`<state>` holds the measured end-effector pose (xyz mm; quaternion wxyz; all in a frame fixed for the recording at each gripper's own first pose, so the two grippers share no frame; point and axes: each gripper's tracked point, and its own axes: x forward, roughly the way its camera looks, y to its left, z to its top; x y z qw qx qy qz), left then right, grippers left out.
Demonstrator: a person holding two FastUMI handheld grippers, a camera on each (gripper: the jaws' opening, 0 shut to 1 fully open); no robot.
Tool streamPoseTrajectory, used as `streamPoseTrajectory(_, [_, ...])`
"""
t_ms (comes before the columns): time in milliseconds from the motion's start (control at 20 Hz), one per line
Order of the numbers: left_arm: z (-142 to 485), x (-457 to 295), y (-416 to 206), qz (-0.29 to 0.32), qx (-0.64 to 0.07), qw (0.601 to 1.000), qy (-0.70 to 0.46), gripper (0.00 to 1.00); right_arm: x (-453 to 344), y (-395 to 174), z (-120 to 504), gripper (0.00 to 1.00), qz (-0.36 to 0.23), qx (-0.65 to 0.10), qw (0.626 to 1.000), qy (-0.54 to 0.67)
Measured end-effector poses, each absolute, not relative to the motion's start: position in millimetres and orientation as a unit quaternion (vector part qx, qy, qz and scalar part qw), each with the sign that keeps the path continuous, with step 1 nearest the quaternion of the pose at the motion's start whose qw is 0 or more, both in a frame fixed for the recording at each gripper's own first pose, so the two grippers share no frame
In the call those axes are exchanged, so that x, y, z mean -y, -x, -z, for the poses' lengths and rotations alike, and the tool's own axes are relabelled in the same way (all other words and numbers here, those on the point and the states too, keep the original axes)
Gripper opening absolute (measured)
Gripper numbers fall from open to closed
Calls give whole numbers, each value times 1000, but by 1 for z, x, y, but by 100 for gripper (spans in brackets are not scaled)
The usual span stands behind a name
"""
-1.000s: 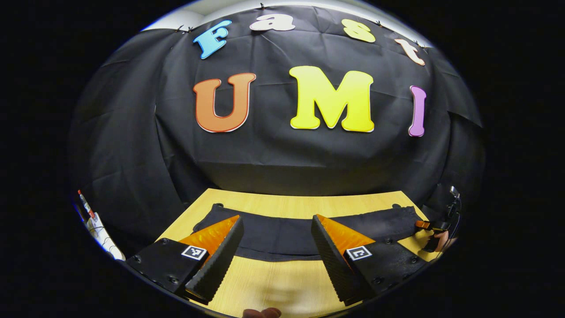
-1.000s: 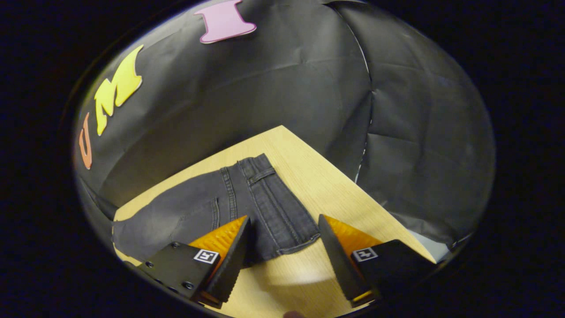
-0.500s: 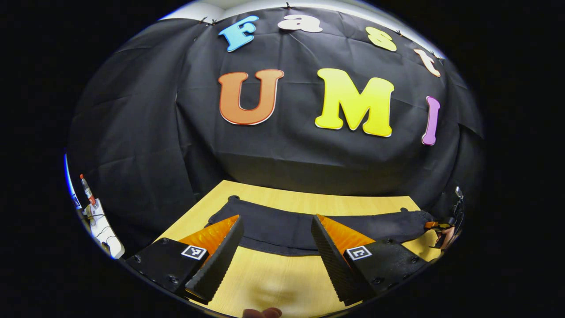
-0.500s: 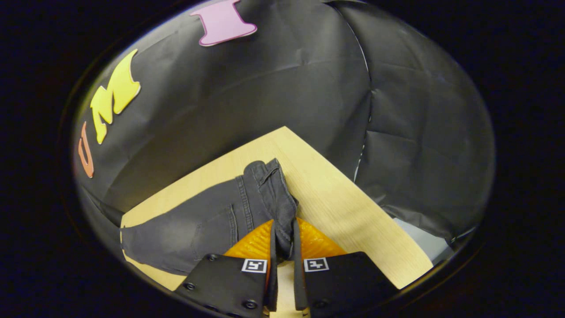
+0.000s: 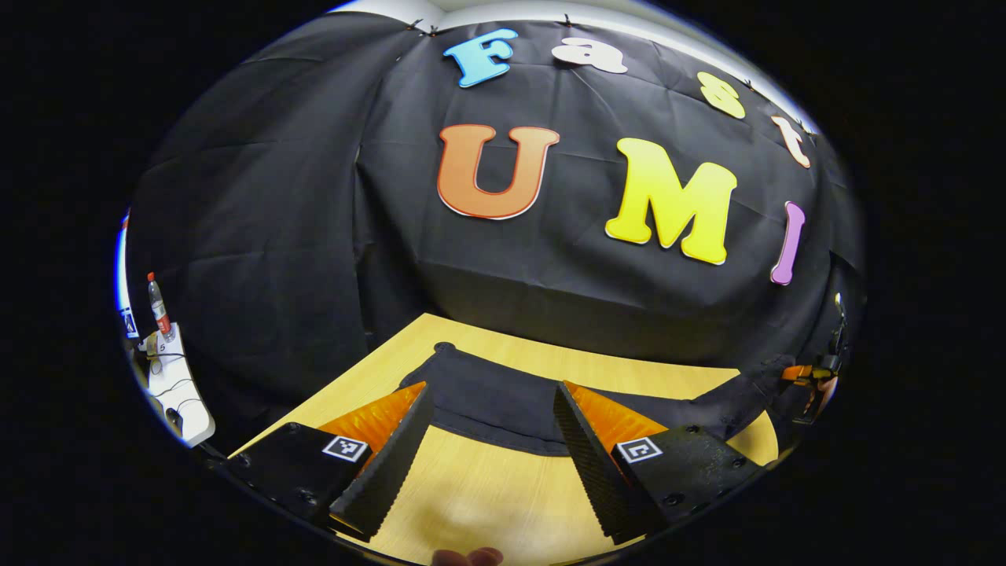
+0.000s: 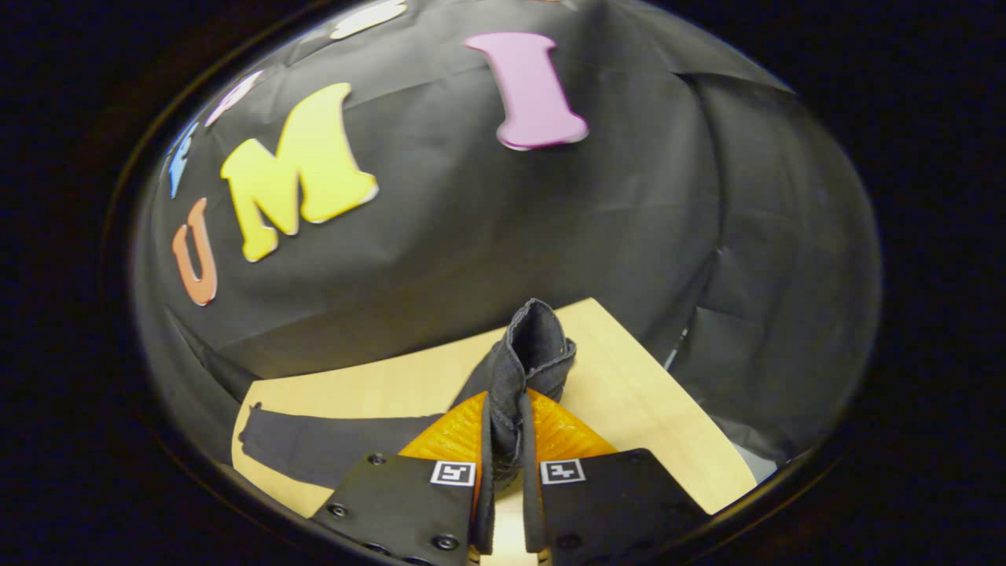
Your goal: Grasp the waist and the cuffs of the jeans and fold them to make the two legs overlap; first hold the waist and fold one-third of the jeans toward the cuffs, then hold the cuffs and fold the remaining one-third in the same direction to finish folding.
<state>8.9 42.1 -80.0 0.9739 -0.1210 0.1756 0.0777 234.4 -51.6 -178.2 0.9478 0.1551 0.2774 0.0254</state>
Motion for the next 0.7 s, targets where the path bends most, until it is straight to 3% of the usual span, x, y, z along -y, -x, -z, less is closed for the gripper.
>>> streamPoseTrajectory(400, [108, -85, 12, -101, -178, 967, 151, 99, -171, -232, 112, 16, -167, -242, 952, -86])
streamPoseTrajectory(700, [124, -122, 32, -130, -183, 962, 153, 99, -301, -212, 177, 16, -232, -279, 931, -40])
